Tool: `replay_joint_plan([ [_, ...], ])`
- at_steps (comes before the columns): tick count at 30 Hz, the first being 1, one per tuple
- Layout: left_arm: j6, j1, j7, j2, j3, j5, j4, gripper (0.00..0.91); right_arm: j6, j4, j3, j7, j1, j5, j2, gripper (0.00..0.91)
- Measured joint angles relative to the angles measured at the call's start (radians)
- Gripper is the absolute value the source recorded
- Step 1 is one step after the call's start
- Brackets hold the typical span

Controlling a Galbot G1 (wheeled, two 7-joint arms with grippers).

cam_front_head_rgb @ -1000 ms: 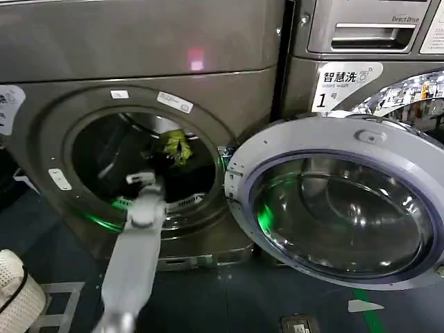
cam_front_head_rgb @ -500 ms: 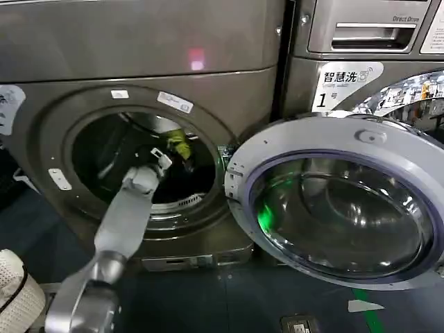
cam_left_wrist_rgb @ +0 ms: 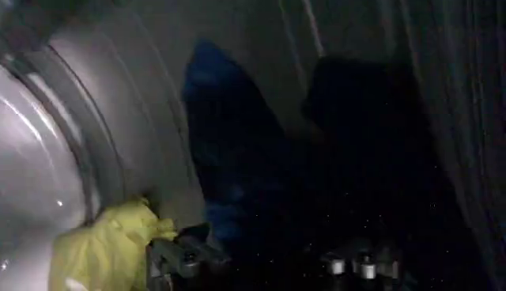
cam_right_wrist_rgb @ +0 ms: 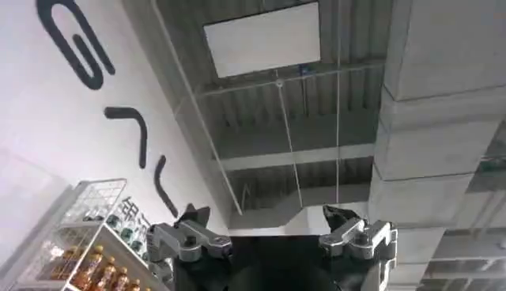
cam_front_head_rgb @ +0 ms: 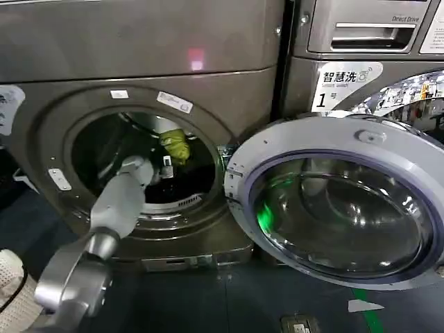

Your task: Grasp the clothes from the dryer.

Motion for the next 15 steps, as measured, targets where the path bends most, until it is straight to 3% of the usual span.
replay_joint_plan([
  [5, 0.040, -0.015, -0.010, -0.013, 0.043, 0.006, 0.042, 0.907, 0.005, 0.000, -0.009, -0.001, 0.008, -0.005, 0.002, 0.907],
  [6, 0.043, -0.015, -0.009, -0.014, 0.048, 0.006, 0.047, 0.762, 0.007, -0.001, -0.010, -0.001, 0.009, -0.006, 0.002, 0.907],
  [8, 0.049, -0.018, -0.005, -0.015, 0.056, 0.008, 0.056, 0.216, 0.009, -0.002, -0.011, -0.001, 0.011, -0.009, 0.002, 0.907],
  [11, 0.055, -0.023, 0.007, -0.019, 0.069, 0.010, 0.069, 0.068, 0.011, -0.003, -0.012, -0.001, 0.011, -0.011, 0.002, 0.907],
  [15, 0.059, -0.022, 0.009, -0.023, 0.068, 0.010, 0.073, 0.000, 0.012, -0.003, -0.011, -0.002, 0.011, -0.013, 0.005, 0.907],
])
